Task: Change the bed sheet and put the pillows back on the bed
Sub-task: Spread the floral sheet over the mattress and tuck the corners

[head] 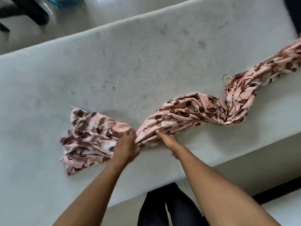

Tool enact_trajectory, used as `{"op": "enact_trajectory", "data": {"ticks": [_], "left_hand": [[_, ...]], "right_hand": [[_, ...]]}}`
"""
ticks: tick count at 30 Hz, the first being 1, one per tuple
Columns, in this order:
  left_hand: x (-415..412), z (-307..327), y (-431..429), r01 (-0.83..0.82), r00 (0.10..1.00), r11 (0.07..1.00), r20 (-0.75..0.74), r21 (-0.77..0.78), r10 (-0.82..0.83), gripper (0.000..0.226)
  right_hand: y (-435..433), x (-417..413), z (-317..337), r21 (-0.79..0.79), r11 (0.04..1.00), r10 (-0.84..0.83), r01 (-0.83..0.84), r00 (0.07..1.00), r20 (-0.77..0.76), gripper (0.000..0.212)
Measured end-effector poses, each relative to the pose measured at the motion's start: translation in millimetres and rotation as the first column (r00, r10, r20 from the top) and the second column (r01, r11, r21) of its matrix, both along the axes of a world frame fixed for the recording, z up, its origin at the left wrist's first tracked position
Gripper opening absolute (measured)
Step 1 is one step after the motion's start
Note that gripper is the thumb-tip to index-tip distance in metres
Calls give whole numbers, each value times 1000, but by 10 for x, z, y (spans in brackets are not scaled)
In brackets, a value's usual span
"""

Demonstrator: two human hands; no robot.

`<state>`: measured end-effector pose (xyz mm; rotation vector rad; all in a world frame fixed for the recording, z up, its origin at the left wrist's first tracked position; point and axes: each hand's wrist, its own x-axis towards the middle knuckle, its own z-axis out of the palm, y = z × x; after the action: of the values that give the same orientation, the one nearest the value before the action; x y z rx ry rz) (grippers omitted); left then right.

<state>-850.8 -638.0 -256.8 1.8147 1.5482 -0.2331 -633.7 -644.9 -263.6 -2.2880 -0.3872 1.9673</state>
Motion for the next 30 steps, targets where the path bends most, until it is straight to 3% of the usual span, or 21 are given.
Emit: {"op": "enact_trajectory", "data": {"ticks": [2,4,6,8,9,11,13,16,19,22,24,26,28,30], "left_hand": [[-42,146,-125,84,994,958,92,-275,-60,76],[-158,312,-149,94,993,858,107,-505,-46,60],[-315,429,-117,-99,968,773,118,-627,220,33],[-532,422,22,-281,917,799,96,-532,386,26],[-664,377,130,-286,938,884,80,-370,337,28],[-976,138,293,-114,991,991,-85,-73,108,64],[-1300,-154,384,107,959,991,-257,-75,-123,94],[-1750,-545,358,301,909,953,-296,-25,-294,83],[-2124,-486,173,436,888,900,-174,25,-425,47],[-2717,-188,135,297,936,949,-231,110,-266,24],[-3228,31,204,72,970,973,-243,221,-17,23],[-3748,189,270,-111,948,948,-254,297,191,24],[-4201,299,327,-197,913,909,-269,368,307,26],[-4656,375,334,-256,873,857,-273,448,404,26]], "right_hand": [[-71,-253,-5,-7,989,-149,148,989,-21,112],[-164,-459,-52,19,973,-229,228,973,25,132],[-259,-581,-178,62,953,-302,298,951,63,126],[-310,-688,-272,82,937,-346,341,936,65,119],[-358,-749,-411,92,922,-382,376,922,66,118],[-384,-944,-459,78,902,-431,425,897,102,123],[-396,-1169,-439,141,893,-449,427,865,225,117],[-433,-1544,-477,196,912,-411,361,823,392,107],[-375,-1890,-386,116,986,-162,119,838,521,99],[-130,-2205,-305,101,992,-119,79,857,502,69],[119,-2550,-356,181,955,-278,235,923,265,71],[329,-2966,-726,222,918,-351,329,934,65,79],[579,-3519,-807,254,906,-349,337,937,0,88],[754,-4153,-676,283,894,-332,348,937,-104,78]]}}
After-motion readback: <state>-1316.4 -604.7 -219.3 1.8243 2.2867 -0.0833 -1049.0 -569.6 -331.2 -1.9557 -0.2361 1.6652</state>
